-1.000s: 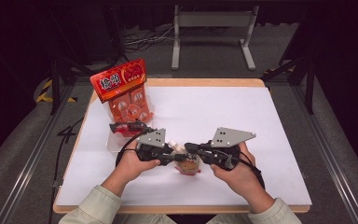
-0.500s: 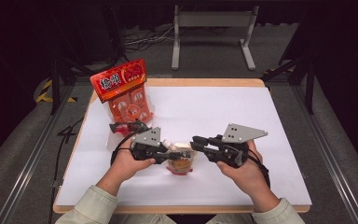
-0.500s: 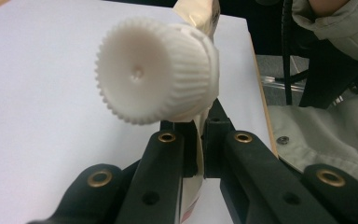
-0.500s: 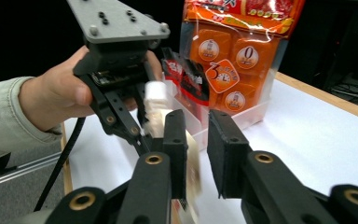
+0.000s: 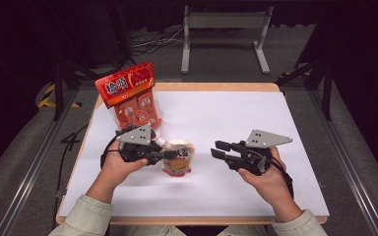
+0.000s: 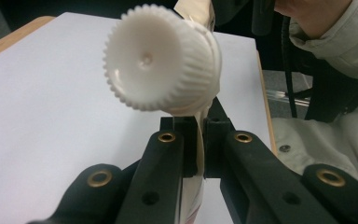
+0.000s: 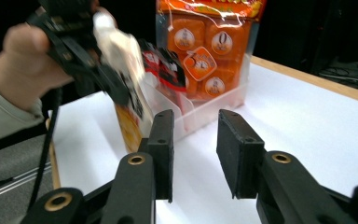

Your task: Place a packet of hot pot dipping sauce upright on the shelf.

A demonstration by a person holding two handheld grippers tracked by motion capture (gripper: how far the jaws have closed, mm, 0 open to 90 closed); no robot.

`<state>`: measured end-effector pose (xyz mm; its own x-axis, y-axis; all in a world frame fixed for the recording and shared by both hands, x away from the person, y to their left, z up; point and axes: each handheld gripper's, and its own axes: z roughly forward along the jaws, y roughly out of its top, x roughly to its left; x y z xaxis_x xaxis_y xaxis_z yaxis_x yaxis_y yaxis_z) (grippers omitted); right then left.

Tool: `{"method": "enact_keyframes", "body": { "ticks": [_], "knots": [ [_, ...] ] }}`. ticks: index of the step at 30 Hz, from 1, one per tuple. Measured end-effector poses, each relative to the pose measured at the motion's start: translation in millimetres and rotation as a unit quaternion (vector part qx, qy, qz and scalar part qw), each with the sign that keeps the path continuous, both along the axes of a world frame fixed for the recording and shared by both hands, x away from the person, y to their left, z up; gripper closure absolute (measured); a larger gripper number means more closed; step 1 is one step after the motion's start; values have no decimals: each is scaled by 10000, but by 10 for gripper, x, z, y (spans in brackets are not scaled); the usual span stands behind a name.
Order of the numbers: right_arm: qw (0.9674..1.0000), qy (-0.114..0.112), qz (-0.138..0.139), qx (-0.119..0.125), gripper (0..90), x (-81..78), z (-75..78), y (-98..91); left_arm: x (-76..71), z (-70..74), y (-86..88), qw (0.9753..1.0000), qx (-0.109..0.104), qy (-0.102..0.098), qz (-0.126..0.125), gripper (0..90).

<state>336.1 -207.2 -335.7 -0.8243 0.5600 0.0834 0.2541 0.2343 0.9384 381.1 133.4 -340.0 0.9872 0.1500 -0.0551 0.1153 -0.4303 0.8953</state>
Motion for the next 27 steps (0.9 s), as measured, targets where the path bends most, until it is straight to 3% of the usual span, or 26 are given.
{"method": "enact_keyframes", "body": {
  "ticks": [7,12,20,27],
  "knots": [
    [9998,124,-144,5,668,41,-64,-83,7,191,241,9990,-324,-176,271,876],
    [9997,168,-162,31,668,66,-80,-91,34,242,355,9975,-531,-196,427,876],
    [9996,183,-223,19,668,78,-88,-119,12,329,503,9898,-874,-484,1018,876],
    [9994,177,-291,4,666,87,-93,-150,8,349,611,9860,-888,-578,1287,875]
  ]
}}
